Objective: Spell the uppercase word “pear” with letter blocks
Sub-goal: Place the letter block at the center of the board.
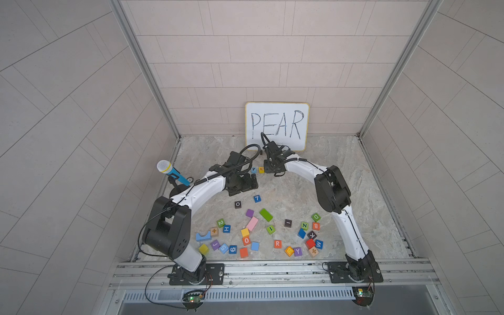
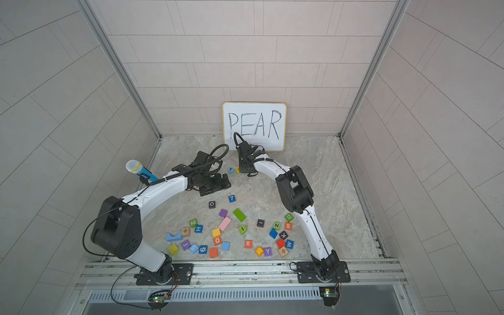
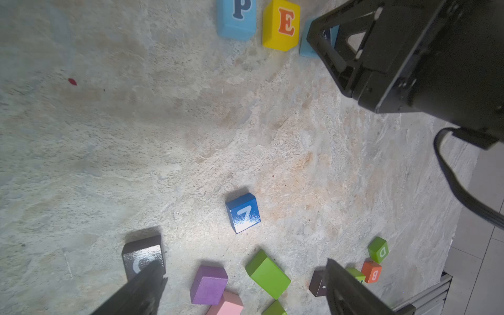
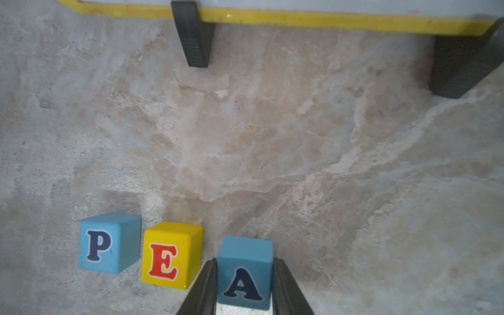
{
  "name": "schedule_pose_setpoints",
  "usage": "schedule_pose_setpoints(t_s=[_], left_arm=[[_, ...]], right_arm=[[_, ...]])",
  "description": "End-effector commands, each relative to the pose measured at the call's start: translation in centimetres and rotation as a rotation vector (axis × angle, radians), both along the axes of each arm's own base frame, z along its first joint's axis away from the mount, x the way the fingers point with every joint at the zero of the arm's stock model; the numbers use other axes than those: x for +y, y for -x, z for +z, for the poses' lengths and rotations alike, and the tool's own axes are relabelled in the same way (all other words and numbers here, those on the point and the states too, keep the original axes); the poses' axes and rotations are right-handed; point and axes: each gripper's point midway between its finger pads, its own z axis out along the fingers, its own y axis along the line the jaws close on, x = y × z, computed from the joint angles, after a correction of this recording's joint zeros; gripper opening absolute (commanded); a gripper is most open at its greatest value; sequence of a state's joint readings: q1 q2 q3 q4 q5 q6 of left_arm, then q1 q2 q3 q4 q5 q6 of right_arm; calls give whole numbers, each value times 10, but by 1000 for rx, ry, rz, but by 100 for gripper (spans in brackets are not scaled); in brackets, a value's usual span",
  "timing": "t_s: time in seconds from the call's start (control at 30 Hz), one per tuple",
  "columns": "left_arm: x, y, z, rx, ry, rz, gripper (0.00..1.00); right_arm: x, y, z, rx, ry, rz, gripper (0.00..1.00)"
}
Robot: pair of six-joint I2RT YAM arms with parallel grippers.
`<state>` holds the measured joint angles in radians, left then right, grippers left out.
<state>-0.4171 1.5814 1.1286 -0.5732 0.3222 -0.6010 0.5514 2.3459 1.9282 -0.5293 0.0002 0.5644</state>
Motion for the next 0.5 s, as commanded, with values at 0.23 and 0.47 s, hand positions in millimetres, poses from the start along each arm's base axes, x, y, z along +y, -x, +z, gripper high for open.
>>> schedule_pose_setpoints(t_s=[0.23, 0.47], left_arm=[[-1, -1, 4, -11, 9, -10, 96], [0, -1, 4, -11, 10, -7, 96]], right_arm=[[-3, 6, -15, 50, 21, -5, 36], [-2, 6, -13, 47, 15, -7, 38]])
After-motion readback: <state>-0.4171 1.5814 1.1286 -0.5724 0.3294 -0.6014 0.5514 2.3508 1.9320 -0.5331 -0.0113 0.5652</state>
